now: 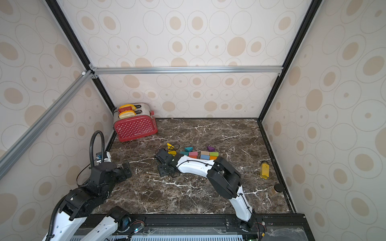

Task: Assemble a piece of candy with building blocks
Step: Assemble the building block at the center of the board.

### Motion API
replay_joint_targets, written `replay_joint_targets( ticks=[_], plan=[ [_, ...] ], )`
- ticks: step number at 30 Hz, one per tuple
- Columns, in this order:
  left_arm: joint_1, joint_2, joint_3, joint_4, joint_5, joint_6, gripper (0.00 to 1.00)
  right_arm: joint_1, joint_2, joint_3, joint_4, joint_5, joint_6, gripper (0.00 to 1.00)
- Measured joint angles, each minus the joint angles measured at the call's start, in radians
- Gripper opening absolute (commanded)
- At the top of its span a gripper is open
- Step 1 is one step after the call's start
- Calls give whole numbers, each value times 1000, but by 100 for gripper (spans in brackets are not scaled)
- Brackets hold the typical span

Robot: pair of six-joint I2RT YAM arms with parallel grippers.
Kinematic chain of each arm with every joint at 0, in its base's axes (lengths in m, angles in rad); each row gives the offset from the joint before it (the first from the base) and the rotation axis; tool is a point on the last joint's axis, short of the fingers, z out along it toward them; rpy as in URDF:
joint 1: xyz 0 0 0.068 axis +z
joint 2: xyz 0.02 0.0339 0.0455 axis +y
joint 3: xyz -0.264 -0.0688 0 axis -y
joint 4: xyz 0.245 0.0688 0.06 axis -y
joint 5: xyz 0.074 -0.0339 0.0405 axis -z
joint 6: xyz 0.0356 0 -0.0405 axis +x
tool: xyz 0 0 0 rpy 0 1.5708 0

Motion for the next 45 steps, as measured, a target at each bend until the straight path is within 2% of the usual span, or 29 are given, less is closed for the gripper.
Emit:
replay_joint_targets(
  ticks=[13, 22, 29, 45],
  plan=[
    [0, -51, 0, 5, 67, 62, 99, 2, 225, 336, -264, 74, 229, 56],
    [0, -80, 0, 13, 88, 71, 99, 3, 327, 494, -323, 84, 352, 58],
    [0, -82, -2, 18, 102, 78, 99, 6, 352, 540, -354, 113, 417, 58],
    [0, -90, -4, 20, 114, 81, 99, 24, 352, 541, -386, 151, 490, 68]
  ],
)
